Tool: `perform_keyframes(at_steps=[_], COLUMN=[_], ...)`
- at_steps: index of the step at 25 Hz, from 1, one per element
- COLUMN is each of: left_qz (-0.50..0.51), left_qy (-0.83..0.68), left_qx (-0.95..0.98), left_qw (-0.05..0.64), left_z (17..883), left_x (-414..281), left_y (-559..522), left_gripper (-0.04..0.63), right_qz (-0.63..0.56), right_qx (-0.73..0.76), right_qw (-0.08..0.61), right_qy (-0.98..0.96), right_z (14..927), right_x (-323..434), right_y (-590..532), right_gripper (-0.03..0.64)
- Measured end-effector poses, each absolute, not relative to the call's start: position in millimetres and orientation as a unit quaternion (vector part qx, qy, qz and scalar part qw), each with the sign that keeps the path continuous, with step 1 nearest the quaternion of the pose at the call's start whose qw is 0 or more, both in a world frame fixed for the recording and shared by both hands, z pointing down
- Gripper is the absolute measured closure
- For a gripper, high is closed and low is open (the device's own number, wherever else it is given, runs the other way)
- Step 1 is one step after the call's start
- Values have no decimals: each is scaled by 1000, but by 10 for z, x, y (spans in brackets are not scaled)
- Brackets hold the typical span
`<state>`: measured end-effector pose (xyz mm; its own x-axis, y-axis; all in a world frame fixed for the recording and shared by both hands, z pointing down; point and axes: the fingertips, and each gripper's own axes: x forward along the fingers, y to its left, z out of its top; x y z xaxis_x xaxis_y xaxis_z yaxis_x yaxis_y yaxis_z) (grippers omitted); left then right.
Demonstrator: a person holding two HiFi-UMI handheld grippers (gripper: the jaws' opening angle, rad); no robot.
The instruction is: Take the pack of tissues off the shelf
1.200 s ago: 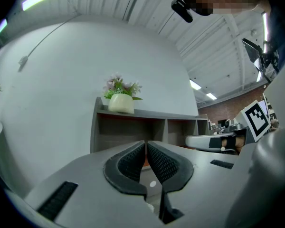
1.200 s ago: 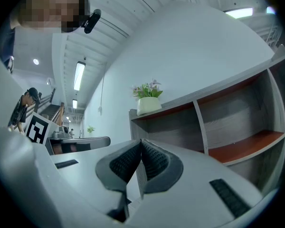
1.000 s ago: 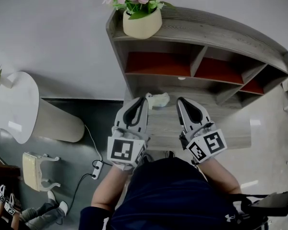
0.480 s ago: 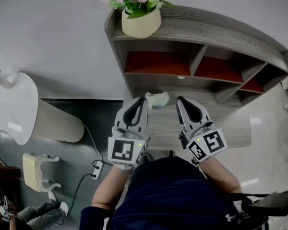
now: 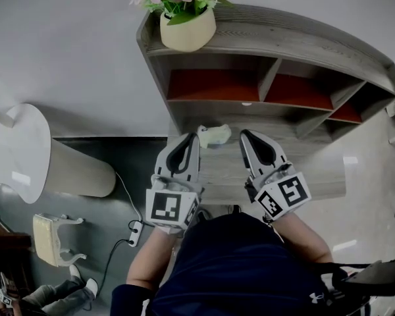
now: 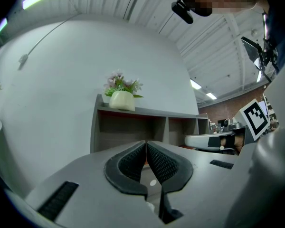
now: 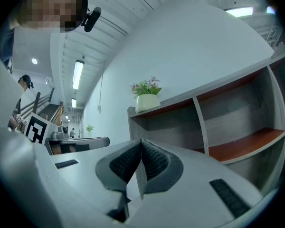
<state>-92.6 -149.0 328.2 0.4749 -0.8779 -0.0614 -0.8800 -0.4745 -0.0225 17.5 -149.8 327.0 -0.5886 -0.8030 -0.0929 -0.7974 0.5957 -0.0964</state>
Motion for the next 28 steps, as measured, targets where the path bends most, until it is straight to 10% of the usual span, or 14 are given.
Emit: perform_keyframes(at_steps=[28], left_qz=[12], left_qy=[511], left_qx=[-859], left_qw=[14], left_z=[3386], left_x=[-899], left_y=[-1668], left_gripper=[572], right_qz=[-33], right_qx=[-443], right_qw=[56], right_qy=[894], right_z=[3350], right_x=[160], right_y=[-1638], right_gripper=[604])
